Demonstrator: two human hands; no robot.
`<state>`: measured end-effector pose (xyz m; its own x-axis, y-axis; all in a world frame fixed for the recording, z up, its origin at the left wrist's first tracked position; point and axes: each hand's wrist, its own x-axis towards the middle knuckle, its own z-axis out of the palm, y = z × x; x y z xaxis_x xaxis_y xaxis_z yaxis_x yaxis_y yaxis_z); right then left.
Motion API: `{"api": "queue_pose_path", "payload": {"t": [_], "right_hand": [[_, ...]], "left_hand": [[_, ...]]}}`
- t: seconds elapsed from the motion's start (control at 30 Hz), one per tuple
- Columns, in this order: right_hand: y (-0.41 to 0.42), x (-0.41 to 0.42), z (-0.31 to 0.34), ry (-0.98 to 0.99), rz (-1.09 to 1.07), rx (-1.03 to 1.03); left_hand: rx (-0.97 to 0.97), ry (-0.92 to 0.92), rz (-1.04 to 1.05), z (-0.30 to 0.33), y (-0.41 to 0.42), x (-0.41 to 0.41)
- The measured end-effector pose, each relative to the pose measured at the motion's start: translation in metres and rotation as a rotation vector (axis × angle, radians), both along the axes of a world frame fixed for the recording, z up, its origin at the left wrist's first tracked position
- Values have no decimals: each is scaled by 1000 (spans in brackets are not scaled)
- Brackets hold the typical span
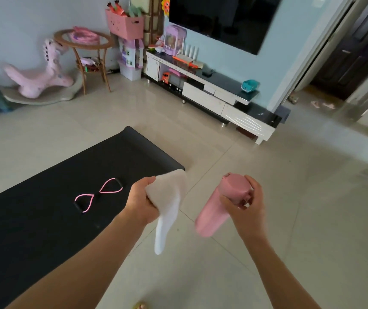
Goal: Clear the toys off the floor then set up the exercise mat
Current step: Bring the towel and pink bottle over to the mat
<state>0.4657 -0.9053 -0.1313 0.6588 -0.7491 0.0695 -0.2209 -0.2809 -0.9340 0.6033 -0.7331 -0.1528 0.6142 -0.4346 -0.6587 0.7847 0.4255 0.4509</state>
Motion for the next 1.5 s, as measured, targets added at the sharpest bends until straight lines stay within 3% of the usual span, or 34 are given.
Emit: {"api": "queue_pose_path", "payload": {"t": [0.27,0.83,1.17,1.5], "right_hand": [[-56,107,-13,24,98,-34],[-271,329,-69,96,690,7],[-312,383,-149,144,648,16],[-313,416,-325,128,513,30]], "left_hand": [[47,4,108,-4,-39,89],[92,141,656,-53,-207,202],[72,213,710,-126,-247,236],[-4,187,634,-294,-258,280]]}}
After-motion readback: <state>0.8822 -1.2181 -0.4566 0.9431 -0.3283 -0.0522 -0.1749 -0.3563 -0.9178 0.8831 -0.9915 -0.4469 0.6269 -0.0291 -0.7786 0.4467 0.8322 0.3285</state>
